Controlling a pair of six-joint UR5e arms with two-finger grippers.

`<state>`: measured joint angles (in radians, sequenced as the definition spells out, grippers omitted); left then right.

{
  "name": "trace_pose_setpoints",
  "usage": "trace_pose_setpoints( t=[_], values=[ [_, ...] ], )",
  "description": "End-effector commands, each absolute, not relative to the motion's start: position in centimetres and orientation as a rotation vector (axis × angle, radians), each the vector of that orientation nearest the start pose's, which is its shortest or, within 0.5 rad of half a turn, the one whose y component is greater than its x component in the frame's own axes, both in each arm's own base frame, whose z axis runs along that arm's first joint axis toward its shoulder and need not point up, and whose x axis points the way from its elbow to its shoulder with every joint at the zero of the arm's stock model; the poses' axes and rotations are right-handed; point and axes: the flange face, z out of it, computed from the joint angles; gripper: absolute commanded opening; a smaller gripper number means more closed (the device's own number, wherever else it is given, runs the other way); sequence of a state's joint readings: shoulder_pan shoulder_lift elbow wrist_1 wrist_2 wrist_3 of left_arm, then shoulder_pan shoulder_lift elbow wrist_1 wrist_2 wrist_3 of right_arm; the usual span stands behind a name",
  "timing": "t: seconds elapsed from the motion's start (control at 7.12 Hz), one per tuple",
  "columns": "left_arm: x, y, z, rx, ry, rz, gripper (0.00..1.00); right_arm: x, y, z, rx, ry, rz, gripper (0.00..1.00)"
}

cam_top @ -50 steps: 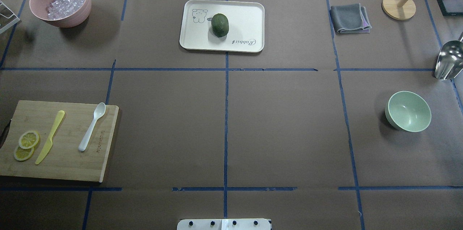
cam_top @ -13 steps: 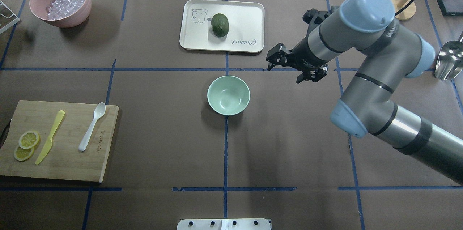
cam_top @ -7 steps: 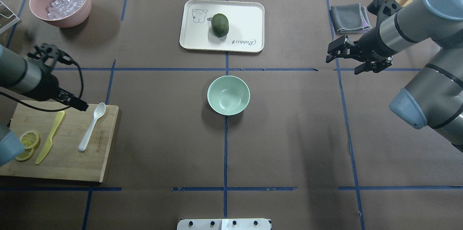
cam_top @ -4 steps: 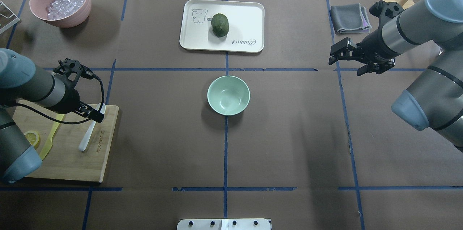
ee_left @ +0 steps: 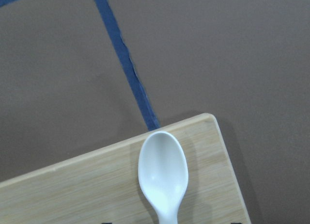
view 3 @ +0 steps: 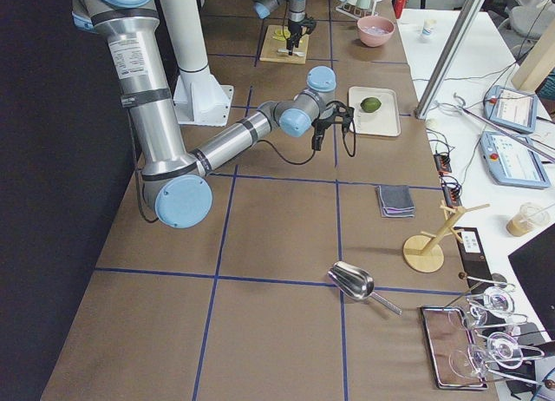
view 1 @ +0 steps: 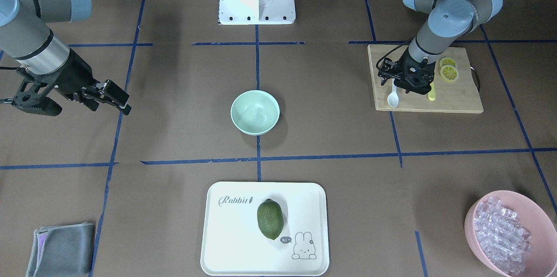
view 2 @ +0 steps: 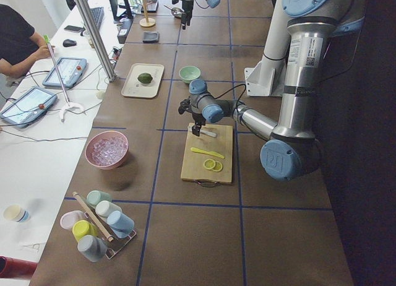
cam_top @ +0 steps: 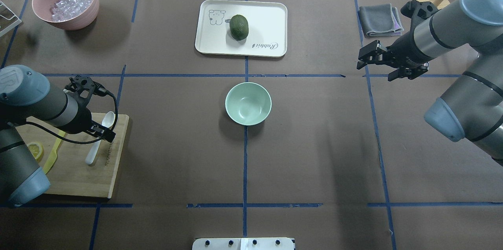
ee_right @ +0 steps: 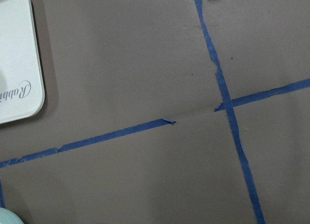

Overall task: Place spoon in bowl
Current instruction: 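Grasp the white plastic spoon on the cutting board with the left gripper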

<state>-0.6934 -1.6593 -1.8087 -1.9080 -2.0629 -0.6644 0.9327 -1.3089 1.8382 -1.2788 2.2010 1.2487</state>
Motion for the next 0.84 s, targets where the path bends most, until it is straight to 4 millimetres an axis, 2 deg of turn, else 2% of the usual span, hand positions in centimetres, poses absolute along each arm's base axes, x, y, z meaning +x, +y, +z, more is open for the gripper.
trace_pose_setpoints(
  t=[0.0, 0.14, 0.28, 0.42, 0.7],
  values=[
    [36.2, -41.1, 47.3, 0.128, 0.789, 0.368, 0.54, -28.7, -50.5, 35.5, -0.017, -0.991, 0.297, 1.00],
    [36.2, -41.1, 47.6, 0.124, 0.785, 0.368, 0.44, -28.7, -50.5, 35.4, -0.017, -0.993, 0.295, 1.00],
    [36.2, -41.0, 47.6, 0.123, 0.786, 0.371, 0.18, -29.5, -50.1, 35.5, -0.024, -0.990, 0.293, 1.00],
    [36.2, -41.0, 47.2, 0.128, 0.791, 0.372, 0.03, -29.6, -50.2, 35.4, -0.012, -0.983, 0.298, 1.00],
    [35.9, -40.8, 46.9, 0.135, 0.795, 0.372, 0.00, -30.1, -50.0, 35.5, -0.014, -0.979, 0.293, 1.00]
  ],
)
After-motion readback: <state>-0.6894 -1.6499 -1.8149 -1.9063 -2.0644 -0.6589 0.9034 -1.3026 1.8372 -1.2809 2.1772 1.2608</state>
